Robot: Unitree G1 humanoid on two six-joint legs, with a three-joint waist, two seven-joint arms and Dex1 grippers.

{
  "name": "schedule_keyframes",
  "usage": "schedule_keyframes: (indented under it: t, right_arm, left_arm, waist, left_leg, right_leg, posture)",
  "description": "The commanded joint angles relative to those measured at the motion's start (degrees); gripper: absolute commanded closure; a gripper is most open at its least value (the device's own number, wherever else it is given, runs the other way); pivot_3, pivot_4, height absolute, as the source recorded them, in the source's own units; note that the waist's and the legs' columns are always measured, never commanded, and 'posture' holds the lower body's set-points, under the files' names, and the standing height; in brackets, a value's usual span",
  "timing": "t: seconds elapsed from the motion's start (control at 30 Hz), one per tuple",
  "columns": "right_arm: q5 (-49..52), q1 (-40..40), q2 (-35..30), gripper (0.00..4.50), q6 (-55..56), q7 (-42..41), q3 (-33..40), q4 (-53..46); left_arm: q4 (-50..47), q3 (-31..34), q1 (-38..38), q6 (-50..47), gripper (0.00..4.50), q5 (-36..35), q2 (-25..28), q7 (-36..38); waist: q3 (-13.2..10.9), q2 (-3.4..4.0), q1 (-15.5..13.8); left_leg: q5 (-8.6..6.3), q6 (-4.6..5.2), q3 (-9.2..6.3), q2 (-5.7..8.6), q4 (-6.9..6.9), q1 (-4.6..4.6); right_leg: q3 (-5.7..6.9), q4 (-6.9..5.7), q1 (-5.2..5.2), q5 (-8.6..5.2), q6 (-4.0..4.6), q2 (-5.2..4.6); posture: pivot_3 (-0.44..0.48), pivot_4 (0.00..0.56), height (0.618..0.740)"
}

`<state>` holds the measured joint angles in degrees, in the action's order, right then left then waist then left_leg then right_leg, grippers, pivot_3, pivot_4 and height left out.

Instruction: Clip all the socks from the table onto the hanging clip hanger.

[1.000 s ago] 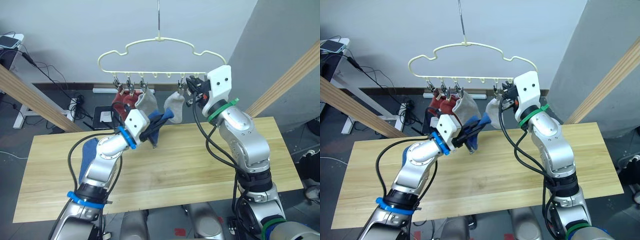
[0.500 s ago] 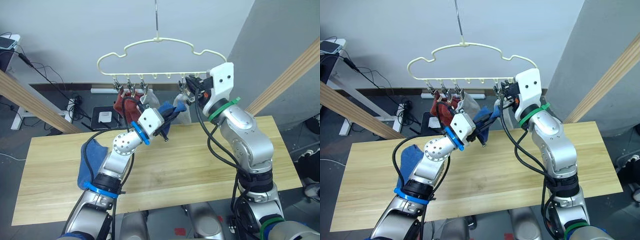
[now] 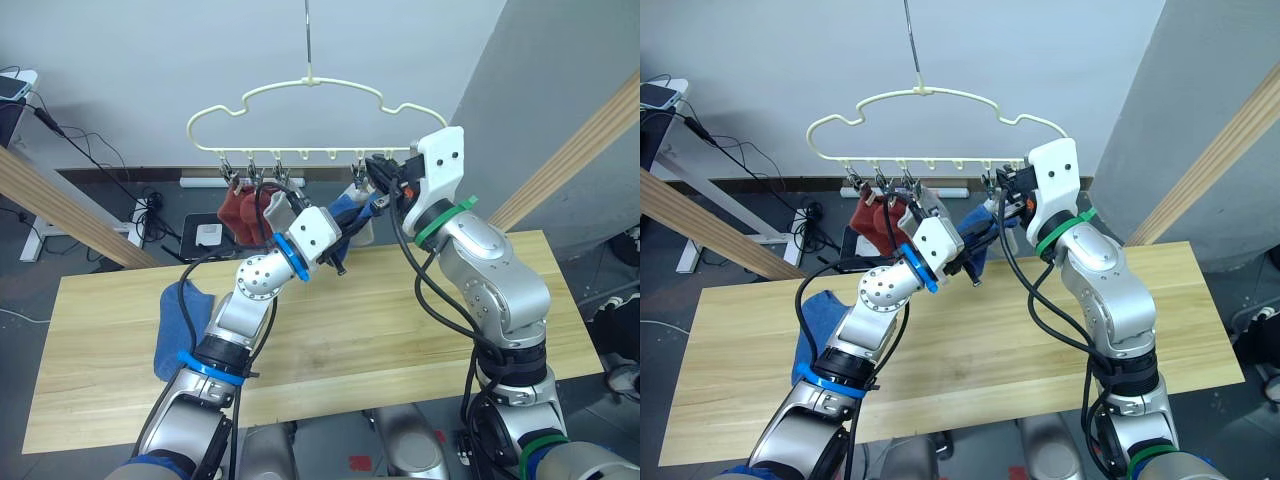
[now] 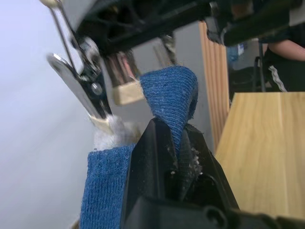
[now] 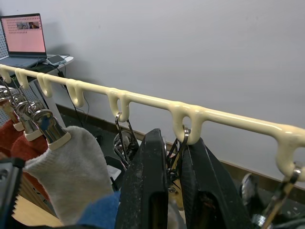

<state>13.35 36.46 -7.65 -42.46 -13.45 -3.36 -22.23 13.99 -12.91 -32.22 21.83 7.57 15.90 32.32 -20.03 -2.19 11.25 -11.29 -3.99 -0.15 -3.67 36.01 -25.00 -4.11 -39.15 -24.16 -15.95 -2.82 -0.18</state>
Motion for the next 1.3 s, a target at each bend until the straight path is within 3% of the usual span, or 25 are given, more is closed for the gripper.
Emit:
schedule_keyframes:
  t: [0.03,1.03,1.17,1.3]
  right_arm:
    - [0.81,0.81,0.26,4.46,0.60,0.45,0.65,-3.70]
    - [2.49,0.09,-0.26,4.46,-1.48,0.96,0.20,-4.18]
    - [3.56,-0.15,0.48,3.17,-1.98,0.83,0.71,-4.80]
    - [3.69,-0.94,-0.89,1.58,-2.78,0.06,-0.24,-6.60]
  left_arm:
    - [-1.11,-1.48,-0.11,1.00,4.50,0.22,-0.19,0.82]
    - [-0.15,0.71,-3.13,-2.92,4.50,-1.25,-2.83,-4.68]
    - [-0.26,0.65,-3.17,-3.01,4.50,-1.47,-2.94,-4.61]
    - [-0.74,0.50,-3.04,-3.26,4.50,-2.35,-3.19,-3.82]
  waist:
    - [0.00,0.00,0.00]
    - [0.00,0.00,0.01]
    - [0.00,0.00,0.01]
    - [0.00,0.00,0.00]
  left_leg:
    - [0.00,0.00,-0.01,0.00,0.00,0.00]
    - [0.00,0.00,0.00,0.00,0.00,-0.01]
    - [0.00,0.00,0.00,0.00,0.00,0.00]
    - [0.00,0.00,0.00,0.00,0.00,0.00]
  right_leg:
    - [0.01,0.00,0.00,0.00,0.00,0.00]
    - [0.00,0.01,0.00,0.00,0.00,0.00]
    - [0.00,0.01,0.00,0.00,0.00,0.00]
    - [0.00,0.01,0.01,0.00,0.00,0.00]
  posture:
    - [-0.325,0.331,0.732]
    - [-0.322,0.335,0.732]
    - [-0.323,0.336,0.732]
    - [-0.322,0.336,0.732]
